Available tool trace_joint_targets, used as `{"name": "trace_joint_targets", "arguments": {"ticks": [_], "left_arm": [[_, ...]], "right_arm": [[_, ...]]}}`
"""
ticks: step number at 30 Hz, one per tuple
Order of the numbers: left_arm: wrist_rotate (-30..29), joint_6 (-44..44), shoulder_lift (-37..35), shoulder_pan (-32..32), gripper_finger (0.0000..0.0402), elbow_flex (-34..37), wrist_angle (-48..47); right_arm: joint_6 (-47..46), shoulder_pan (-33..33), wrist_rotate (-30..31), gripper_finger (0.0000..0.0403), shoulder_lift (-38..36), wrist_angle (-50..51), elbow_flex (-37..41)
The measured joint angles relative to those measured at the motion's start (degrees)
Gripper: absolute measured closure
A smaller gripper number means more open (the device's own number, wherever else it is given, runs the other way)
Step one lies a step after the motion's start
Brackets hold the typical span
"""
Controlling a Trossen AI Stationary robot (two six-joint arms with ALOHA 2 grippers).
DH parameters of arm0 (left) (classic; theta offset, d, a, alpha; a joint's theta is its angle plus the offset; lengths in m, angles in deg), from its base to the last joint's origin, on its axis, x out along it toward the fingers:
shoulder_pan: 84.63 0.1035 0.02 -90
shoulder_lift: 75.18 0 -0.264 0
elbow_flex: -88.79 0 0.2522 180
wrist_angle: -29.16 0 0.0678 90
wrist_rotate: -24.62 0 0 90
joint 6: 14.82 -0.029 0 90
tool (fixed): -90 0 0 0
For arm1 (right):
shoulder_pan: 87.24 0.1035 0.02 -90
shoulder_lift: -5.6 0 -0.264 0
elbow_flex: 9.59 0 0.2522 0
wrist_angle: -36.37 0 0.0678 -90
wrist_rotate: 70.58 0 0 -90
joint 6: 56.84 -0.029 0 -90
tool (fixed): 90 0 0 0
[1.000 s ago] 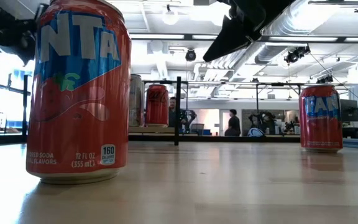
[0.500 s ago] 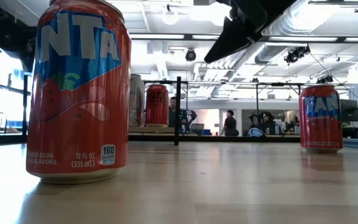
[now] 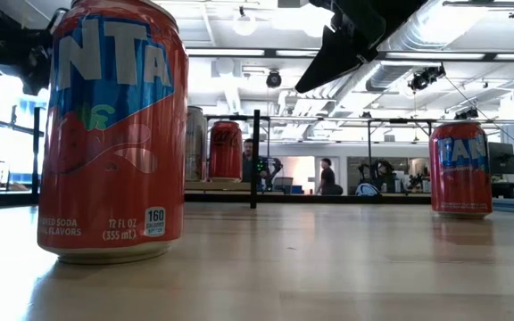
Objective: Place canned beverage on shelf
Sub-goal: Put the blue soda can aligned with the other blue soda can on the shelf, then put the top red soda can on the shelf
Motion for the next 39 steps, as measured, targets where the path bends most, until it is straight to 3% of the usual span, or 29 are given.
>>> {"name": "trace_joint_targets", "arguments": {"ticks": [2,7,10,16,24,33,39], "left_arm": [[1.5,0.0,-0.6,0.9,0.0401,0.0,-0.2],[13.3,2.0,-2.3,1.2,0.0401,0.0,-3.2],[16.7,4.2,-2.5,1.2,0.0401,0.0,-4.7],[16.8,3.5,0.3,2.1,0.0401,0.0,1.5],[16.1,3.3,3.8,4.9,0.0401,0.0,2.9],[14.6,1.4,2.1,6.5,0.0401,0.0,2.6],[15.1,2.4,-0.5,4.6,0.0401,0.0,-2.6]], "right_arm": [[0.0,0.0,0.0,0.0402,0.0,0.0,0.0],[0.0,0.0,-0.3,0.0402,0.0,0.1,0.0],[0.0,0.0,-0.3,0.0402,0.0,0.5,0.0],[0.4,0.0,-0.4,0.0402,0.0,0.5,0.0],[0.4,0.0,-0.5,0.0402,0.0,1.7,0.0],[0.4,0.0,-0.5,0.0402,0.0,2.3,0.0],[-1.1,0.0,-1.4,0.0402,0.0,2.4,0.0]]}}
